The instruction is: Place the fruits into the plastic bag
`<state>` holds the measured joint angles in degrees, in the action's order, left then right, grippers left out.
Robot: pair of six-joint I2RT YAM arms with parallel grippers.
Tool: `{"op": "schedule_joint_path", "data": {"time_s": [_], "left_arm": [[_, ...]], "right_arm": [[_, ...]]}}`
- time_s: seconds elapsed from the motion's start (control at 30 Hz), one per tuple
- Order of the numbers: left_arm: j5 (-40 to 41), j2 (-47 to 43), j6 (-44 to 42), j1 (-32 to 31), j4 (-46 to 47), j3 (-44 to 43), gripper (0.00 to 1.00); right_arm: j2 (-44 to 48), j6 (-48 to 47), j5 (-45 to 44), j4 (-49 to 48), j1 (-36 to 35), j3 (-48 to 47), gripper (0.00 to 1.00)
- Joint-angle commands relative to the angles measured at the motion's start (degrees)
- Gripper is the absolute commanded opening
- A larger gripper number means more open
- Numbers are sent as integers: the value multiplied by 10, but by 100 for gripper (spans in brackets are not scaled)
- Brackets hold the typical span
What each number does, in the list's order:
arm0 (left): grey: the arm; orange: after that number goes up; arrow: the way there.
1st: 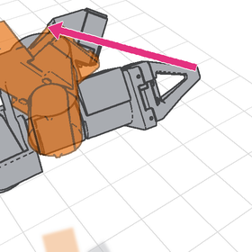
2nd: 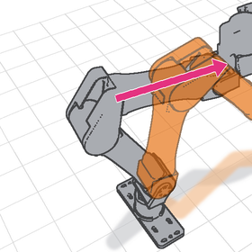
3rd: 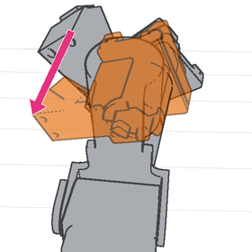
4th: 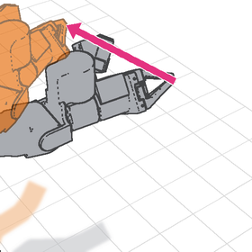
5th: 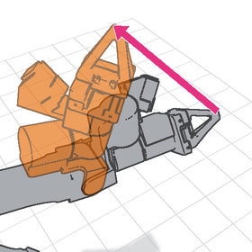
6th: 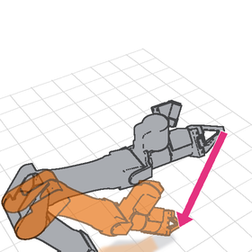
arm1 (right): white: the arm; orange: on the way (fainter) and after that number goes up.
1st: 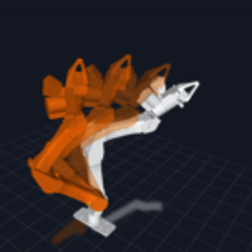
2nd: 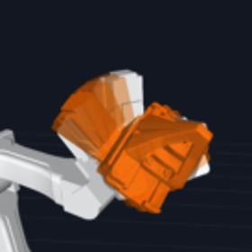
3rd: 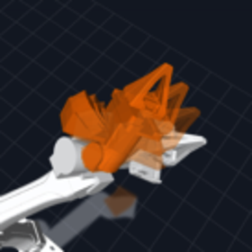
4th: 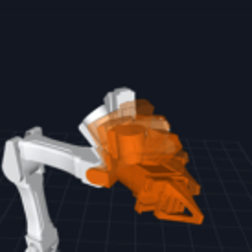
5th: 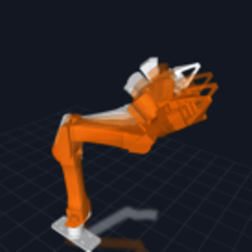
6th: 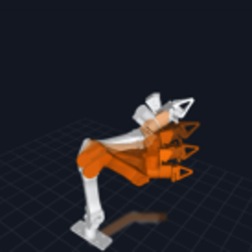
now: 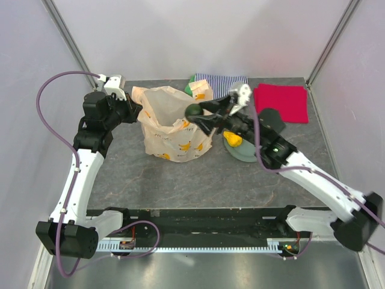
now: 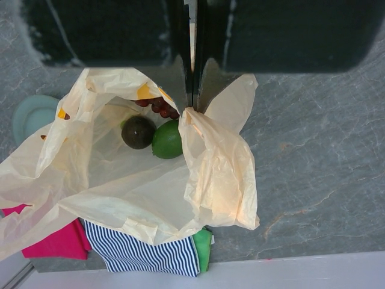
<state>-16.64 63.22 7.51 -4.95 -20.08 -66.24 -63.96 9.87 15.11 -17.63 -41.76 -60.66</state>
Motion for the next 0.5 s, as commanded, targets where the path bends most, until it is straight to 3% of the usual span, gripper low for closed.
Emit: {"op": "schedule_joint_path", "data": {"time_s": [0.0,0.3,0.47], "left_arm": [[-11,-4,-20,2,13,1,1],[-18,-3,-17,2,14,1,2],[-19,0,-17,2,15,2,1]], "right_arm": [[-117,23,92,-78,-21,-71,0],[-307,-3,41,48,-28,-256,0],[-397,-9,-69,175,-33,-368,0]]}}
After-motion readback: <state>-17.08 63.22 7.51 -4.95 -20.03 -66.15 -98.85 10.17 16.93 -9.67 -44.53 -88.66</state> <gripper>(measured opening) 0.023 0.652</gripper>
